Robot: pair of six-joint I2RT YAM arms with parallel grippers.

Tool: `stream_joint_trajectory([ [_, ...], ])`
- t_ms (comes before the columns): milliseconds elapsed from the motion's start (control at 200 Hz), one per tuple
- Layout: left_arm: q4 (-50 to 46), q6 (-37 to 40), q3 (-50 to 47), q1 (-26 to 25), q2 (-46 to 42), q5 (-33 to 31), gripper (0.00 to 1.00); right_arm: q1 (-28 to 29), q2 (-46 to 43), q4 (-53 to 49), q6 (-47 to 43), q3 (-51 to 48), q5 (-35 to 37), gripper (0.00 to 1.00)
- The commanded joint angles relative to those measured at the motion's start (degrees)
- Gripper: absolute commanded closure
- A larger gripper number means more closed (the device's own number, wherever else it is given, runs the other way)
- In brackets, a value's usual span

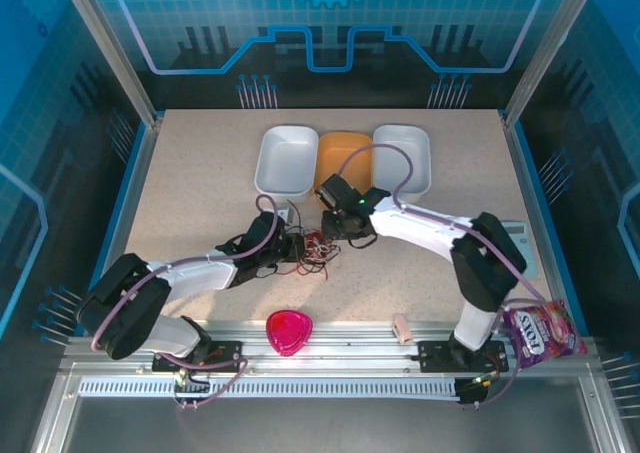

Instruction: Untangle the cables

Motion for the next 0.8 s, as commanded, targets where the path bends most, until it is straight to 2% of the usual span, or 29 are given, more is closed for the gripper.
stream_joint_trajectory([
  [0, -0.6, 2.4, 4.1, -2.1, 0.5, 1.9, 1.00, -1.7, -7.3, -3.3, 1.5, -3.7, 2.8, 0.60],
  [285, 1.2, 1.1, 11.3, -7.0, 6.8, 2.5, 1.00, -6.3, -19.6, -2.9, 3.4, -12.3, -0.1, 0.60],
  [430, 2.7, -0.7, 11.3, -7.6, 9.0, 2.6, 0.99, -8.2, -22.1, -2.5, 5.0, -15.7, -1.8, 0.60],
  [695, 1.2, -2.1, 10.6, -7.6, 8.7, -0.9, 0.99, -10.7, -25.4, -3.5, 6.7, -22.9, -3.8, 0.60],
  [795, 1.1, -2.5, 10.4, -7.7, 8.9, -1.0, 0.96, -11.0, -26.3, -3.3, 7.4, -24.8, -4.0, 0.59],
])
